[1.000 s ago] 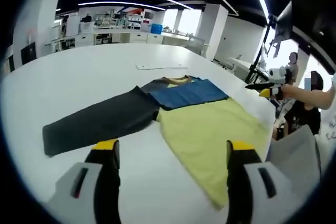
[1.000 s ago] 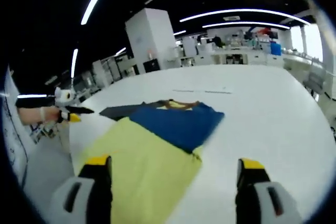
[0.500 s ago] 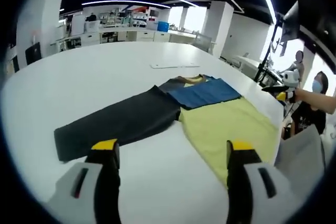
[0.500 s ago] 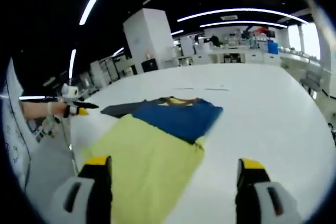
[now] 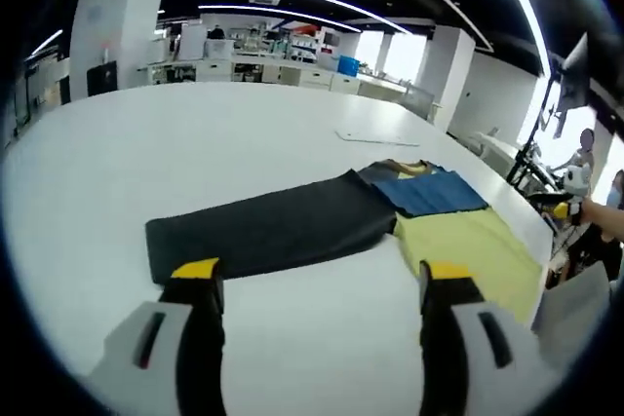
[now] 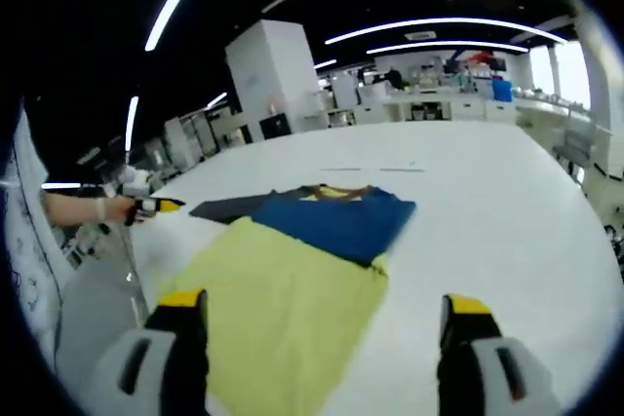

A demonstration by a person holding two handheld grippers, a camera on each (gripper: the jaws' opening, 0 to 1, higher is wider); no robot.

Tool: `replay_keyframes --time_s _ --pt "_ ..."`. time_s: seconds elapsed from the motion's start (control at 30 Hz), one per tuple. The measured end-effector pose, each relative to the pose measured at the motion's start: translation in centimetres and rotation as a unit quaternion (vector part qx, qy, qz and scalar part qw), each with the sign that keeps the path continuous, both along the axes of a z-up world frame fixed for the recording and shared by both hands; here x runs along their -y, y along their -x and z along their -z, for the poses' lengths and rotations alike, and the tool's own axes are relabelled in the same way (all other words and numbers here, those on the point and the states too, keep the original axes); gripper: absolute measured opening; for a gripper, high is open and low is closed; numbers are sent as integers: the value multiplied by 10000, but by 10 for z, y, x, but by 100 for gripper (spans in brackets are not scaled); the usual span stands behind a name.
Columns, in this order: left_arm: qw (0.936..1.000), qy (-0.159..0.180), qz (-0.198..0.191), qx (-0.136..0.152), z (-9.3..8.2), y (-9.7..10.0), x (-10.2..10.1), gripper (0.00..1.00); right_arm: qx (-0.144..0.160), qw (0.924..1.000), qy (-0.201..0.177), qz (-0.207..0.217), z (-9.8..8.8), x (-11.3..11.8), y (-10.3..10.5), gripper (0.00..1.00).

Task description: Fold the garment on the visible template until the final outline fits inside the template.

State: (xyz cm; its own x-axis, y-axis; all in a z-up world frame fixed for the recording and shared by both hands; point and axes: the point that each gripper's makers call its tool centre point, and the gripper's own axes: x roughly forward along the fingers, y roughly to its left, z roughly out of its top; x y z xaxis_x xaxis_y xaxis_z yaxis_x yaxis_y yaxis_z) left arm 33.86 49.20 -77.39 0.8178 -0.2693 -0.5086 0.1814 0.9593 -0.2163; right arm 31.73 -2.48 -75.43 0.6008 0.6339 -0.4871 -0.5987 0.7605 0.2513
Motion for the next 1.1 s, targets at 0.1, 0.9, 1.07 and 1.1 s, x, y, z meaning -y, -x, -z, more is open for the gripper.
replay_keyframes --time_s 0.1,0.9,1.07,1.1 --pt "9996 38 -264 -19 3 -3 -15 79 -19 10000 40 -5 2 0 1 100" --pt "9777 -327 -2042 -372 47 -14 -114 59 -79 10000 -1 -55 -10 -15 11 100" --pt "9717 -44 -2324 -414 57 -18 -120 56 -87 9999 -64 83 -15 -10 16 100" --pt "9711 -8 -2351 -414 58 -18 -117 56 -110 9999 -79 103 -14 -10 17 100"
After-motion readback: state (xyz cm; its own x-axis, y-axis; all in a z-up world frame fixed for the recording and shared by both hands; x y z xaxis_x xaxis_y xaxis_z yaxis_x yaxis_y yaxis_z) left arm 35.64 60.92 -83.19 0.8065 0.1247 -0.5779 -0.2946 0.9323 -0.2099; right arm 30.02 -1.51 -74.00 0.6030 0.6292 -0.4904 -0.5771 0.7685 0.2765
